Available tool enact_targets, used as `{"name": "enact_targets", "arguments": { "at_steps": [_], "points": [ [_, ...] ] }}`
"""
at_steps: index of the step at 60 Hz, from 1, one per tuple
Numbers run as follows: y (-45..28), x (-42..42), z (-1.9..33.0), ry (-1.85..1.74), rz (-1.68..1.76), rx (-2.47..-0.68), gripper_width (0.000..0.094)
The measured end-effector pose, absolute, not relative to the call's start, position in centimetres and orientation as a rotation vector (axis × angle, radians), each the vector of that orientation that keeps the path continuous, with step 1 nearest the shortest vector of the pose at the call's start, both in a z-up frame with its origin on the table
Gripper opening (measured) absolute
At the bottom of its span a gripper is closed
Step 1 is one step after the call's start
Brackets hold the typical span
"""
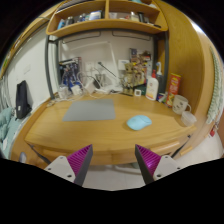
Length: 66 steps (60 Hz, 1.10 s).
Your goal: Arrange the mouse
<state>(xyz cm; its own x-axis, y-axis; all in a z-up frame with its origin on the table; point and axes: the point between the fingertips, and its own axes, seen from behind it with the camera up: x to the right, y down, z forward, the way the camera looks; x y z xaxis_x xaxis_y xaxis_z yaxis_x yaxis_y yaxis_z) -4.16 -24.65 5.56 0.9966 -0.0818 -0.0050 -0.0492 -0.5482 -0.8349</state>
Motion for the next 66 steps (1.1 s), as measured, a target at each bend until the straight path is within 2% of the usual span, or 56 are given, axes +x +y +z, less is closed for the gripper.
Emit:
{"name": "enact_targets", "arguments": {
  "at_steps": [11,25,34,47,55,62,66],
  "points": [
    [-23.4,0.0,3.3,0.152,-0.094,-2.206,0.0841],
    [-15.9,0.4,2.5,0.118,-0.064,-2.225,0.0844],
    [-11.1,-0.7,0.9,0.085,0.014,-2.274,0.0846],
    [-5.5,-0.4,0.9,0.014,0.067,-2.311,0.0842],
    [-2.4,-0.6,0.7,-0.06,0.058,-2.326,0.0811],
    [-1.0,-0.1,0.4,-0.11,0.034,-2.331,0.0715],
    [-0.7,0.2,0.4,-0.111,0.038,-2.328,0.069]
  ]
}}
